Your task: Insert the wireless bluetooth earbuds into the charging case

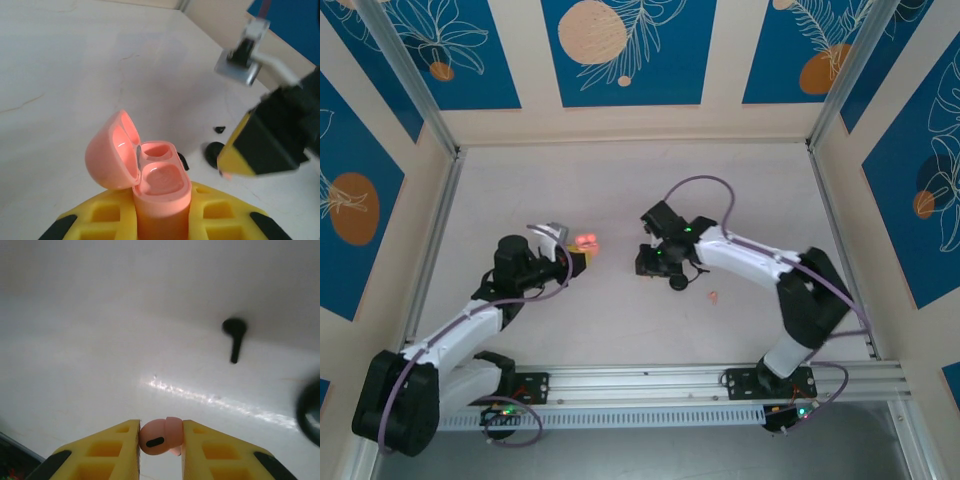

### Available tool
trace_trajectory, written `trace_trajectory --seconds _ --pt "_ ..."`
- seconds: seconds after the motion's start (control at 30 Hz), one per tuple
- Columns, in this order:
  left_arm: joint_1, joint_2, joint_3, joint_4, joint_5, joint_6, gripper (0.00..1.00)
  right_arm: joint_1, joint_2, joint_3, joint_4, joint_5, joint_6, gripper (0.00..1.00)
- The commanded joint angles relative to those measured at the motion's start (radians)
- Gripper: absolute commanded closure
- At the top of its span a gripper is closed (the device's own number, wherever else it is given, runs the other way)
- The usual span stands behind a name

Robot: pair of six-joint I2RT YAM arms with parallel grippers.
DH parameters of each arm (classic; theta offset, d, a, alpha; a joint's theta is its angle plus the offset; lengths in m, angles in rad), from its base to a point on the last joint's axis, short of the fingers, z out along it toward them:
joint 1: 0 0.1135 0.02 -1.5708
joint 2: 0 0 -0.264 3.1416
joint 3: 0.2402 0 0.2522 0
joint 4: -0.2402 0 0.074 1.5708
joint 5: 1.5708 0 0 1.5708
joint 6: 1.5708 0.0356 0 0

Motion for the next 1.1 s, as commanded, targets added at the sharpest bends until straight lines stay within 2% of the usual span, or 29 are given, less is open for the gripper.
trace_trajectory --seconds 0.0,0.13,0.33,0.53,0.7,1.07 --pt "-0.065 0.048 -0.03 0.279 0.061 0.074 0.86 -0.028 -0.119 -0.101 0.194 0.039 0.013 0.76" --pt "-0.136 0.167 -0.024 0.422 0.078 0.119 0.86 -0.062 -0.243 -0.186 0.341 0.033 -0.04 0.76" --pt "-0.217 0.31 -0.012 0.625 0.042 0.149 0.87 -0.068 -0.335 -0.233 0.458 0.02 -0.088 0.76" --pt "-0.287 0.395 0.004 0.712 0.025 0.256 0.88 -0.061 -0.415 -0.311 0.597 0.004 -0.093 0.76" --pt "-0.307 0.418 0.011 0.744 -0.014 0.291 0.89 -0.03 -0.463 -0.36 0.677 0.003 -0.084 0.76" --pt "-0.333 0.506 -0.034 1.0 -0.149 0.297 0.89 0.027 -0.498 -0.435 0.788 0.061 0.019 0.77"
